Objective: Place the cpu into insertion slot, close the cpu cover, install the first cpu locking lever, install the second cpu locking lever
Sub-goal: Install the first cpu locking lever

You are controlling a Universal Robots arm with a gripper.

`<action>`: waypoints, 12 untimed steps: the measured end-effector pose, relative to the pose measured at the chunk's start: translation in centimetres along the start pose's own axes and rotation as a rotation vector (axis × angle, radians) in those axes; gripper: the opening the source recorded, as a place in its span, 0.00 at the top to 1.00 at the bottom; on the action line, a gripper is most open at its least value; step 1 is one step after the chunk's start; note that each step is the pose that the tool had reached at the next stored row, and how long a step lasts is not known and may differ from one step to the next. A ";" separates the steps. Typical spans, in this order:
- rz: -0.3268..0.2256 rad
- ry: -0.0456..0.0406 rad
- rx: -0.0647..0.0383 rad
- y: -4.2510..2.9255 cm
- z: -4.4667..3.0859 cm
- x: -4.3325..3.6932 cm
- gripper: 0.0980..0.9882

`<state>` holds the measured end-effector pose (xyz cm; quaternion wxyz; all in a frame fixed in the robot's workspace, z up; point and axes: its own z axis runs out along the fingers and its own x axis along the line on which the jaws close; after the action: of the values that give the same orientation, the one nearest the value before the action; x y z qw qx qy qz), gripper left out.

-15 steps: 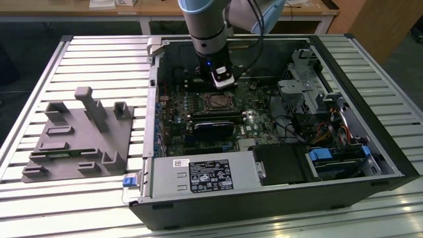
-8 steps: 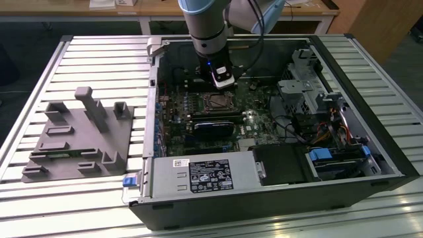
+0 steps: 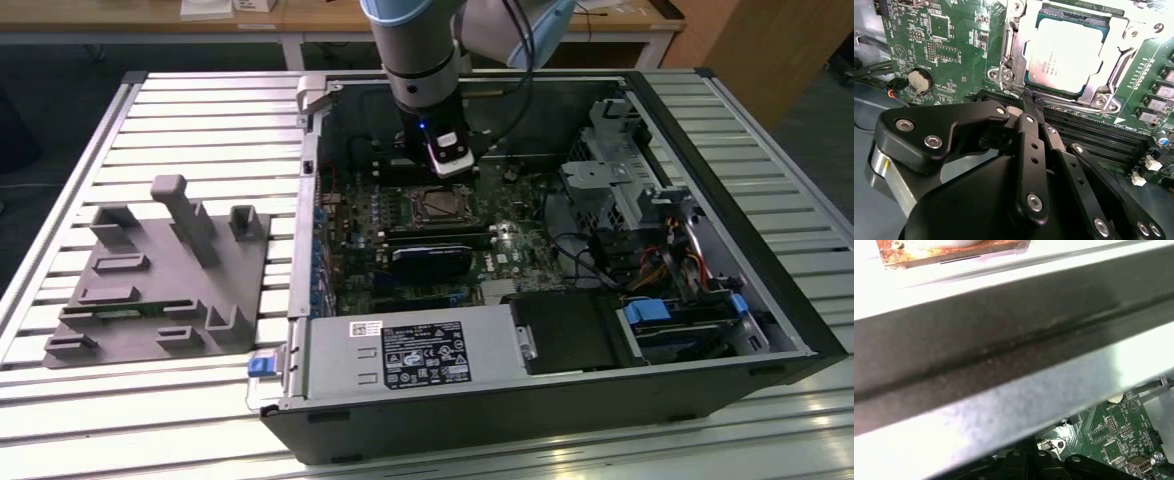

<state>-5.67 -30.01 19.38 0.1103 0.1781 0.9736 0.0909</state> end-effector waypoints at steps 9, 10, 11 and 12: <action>0.000 0.0002 0.000 0.29 -1.20 -0.30 0.99; 0.000 0.0003 0.000 0.33 -1.38 -0.34 0.99; 0.000 0.0004 -0.001 0.36 -1.50 -0.36 0.99; 0.000 0.0003 -0.001 0.36 -1.52 -0.37 0.99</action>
<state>-5.58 -30.02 20.98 0.1102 0.1782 0.9735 0.0913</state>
